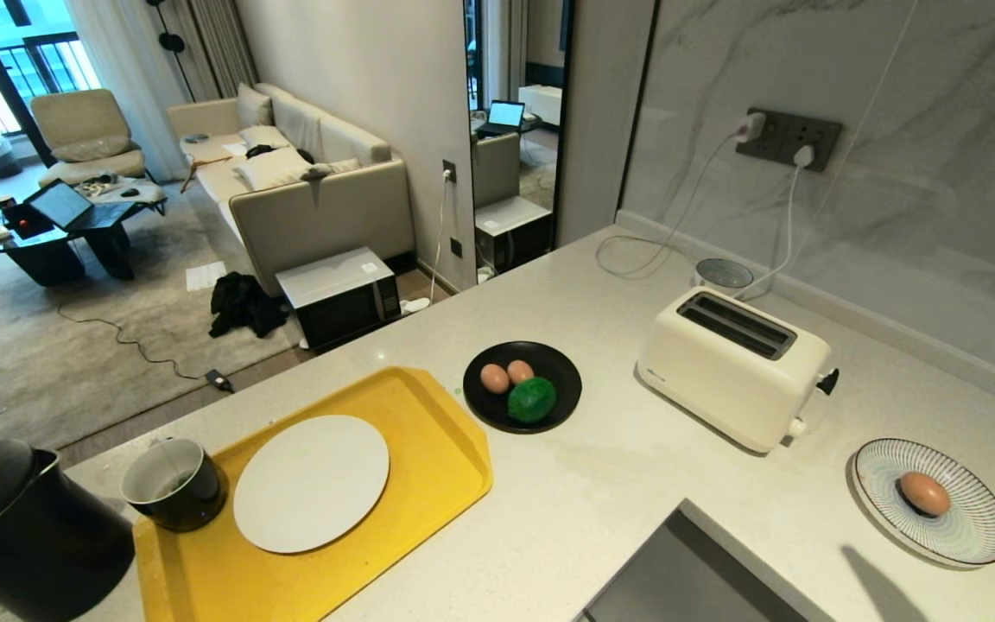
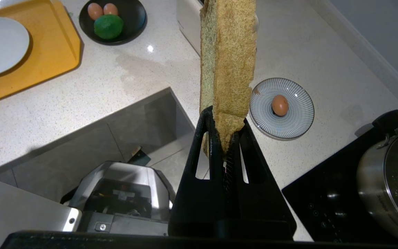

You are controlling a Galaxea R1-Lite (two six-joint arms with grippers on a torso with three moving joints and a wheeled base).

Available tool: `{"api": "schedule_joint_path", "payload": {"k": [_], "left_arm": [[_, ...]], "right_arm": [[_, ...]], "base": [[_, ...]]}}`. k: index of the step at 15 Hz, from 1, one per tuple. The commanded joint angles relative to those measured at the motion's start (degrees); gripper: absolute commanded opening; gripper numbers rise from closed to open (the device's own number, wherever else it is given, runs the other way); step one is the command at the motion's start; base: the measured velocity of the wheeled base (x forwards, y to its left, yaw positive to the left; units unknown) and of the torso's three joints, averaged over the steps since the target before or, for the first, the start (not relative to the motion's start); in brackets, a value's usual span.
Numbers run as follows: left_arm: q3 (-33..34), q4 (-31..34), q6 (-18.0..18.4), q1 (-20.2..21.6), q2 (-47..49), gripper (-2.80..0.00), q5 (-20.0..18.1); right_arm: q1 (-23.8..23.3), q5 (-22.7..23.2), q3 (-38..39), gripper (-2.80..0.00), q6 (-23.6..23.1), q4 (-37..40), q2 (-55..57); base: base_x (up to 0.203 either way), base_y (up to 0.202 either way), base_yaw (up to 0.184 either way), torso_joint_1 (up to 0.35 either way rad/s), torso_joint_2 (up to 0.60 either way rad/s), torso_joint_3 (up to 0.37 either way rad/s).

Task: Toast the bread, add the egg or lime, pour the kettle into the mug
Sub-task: Put the bread slices in the toaster

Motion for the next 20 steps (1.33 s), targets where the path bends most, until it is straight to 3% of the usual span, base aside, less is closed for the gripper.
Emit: {"api": "schedule_joint_path", "payload": {"k": [1, 17, 20], "left_arm": [[0.01, -0.02, 0.0, -0.05, 0.0, -2.8, 0.02], [0.01, -0.02, 0.0, 0.04, -0.04, -2.8, 0.02], [0.01, -0.02, 0.0, 0.04, -0.04, -2.8, 0.02]], "right_arm": [[0.01, 0.01, 0.99, -2.8, 0.08, 0.21, -0.09], [0.01, -0.16, 2.44, -2.8, -0.71, -4.23, 0.68], [0.01, -0.15, 4.23, -2.8, -0.92, -11.54, 2.38]], "base": [[0.0, 0.0, 0.0, 0.0, 0.0, 0.0], [0.0, 0.0, 0.0, 0.0, 0.0, 0.0], [0.0, 0.0, 0.0, 0.0, 0.0, 0.0]]}}
